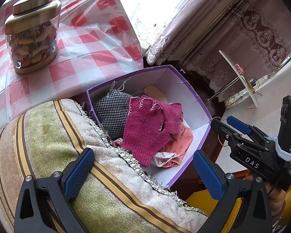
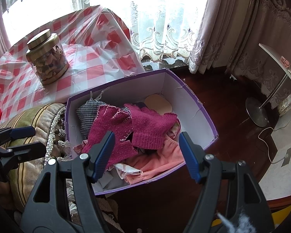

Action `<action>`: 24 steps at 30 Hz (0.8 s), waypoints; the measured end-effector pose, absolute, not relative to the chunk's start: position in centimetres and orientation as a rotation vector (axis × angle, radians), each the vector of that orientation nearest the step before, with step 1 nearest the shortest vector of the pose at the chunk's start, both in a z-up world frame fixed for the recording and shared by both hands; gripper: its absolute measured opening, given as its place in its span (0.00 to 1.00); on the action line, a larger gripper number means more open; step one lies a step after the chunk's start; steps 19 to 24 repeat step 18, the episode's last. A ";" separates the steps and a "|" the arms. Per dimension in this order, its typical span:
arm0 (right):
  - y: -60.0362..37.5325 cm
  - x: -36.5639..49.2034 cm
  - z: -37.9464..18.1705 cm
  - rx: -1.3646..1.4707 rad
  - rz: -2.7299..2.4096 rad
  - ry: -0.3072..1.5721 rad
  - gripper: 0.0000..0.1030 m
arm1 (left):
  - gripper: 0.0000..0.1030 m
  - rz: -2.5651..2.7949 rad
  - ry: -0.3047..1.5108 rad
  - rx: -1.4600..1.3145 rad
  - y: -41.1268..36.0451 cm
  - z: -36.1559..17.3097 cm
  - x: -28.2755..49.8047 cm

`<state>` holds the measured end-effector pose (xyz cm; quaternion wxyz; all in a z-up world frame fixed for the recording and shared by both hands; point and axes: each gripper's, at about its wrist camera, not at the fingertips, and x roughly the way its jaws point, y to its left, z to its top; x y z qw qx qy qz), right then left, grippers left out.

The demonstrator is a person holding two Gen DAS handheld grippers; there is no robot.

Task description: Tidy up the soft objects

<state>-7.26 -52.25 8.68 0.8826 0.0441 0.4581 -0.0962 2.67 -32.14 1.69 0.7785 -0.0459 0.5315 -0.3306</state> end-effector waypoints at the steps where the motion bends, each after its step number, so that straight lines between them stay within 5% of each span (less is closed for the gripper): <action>1: -52.3 -7.3 8.6 0.093 -0.199 0.955 0.69 | 1.00 -0.715 1.149 -0.099 -32.1 1.7 2.7; 24: -52.4 -7.2 8.0 0.108 -0.197 0.976 0.69 | 1.00 -0.708 1.138 -0.097 -32.5 1.5 2.7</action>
